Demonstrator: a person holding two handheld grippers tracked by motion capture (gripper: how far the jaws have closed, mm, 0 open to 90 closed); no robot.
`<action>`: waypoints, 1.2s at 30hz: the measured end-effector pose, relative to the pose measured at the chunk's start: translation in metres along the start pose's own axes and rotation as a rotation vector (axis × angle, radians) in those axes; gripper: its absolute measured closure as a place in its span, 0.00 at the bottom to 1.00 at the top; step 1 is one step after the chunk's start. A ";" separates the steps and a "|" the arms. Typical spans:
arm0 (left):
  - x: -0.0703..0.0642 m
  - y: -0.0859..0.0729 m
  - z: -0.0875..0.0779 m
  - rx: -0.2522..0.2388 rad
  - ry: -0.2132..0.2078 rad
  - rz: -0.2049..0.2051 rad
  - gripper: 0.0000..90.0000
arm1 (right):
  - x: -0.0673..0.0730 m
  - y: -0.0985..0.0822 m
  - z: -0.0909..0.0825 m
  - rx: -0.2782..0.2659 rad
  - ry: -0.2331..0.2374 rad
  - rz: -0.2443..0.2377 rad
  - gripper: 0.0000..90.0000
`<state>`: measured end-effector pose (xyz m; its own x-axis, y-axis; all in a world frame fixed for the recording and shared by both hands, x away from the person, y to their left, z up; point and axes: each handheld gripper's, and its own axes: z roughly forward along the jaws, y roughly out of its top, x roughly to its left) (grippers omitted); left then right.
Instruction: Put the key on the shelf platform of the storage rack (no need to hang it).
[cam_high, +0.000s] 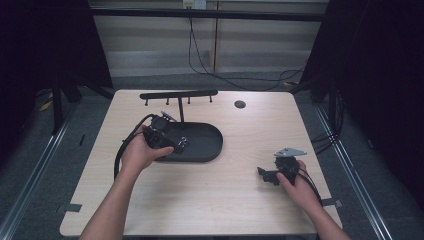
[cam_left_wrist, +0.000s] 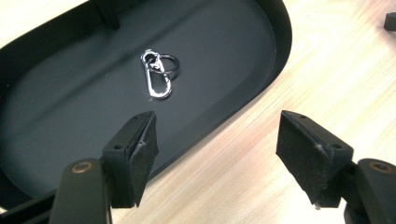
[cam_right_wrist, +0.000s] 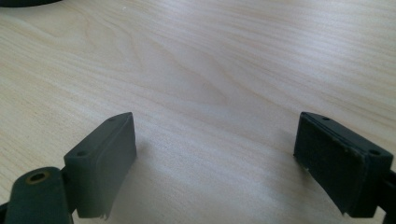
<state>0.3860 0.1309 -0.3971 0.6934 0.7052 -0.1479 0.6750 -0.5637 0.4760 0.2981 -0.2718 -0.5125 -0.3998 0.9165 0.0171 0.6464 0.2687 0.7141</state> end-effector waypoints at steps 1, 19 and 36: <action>0.000 -0.002 0.000 -0.007 -0.003 -0.007 0.32 | 0.000 0.000 0.000 0.000 0.000 0.001 0.14; 0.006 -0.029 0.001 -0.022 -0.005 0.002 0.31 | 0.000 0.000 0.000 0.000 0.000 0.000 0.14; 0.015 -0.060 0.011 -0.021 0.020 -0.025 0.30 | 0.000 0.000 0.000 0.000 0.000 0.001 0.14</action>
<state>0.3590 0.1707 -0.4373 0.6711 0.7275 -0.1425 0.6863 -0.5369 0.4906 0.2980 -0.2717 -0.5125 -0.3990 0.9168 0.0181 0.6472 0.2676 0.7139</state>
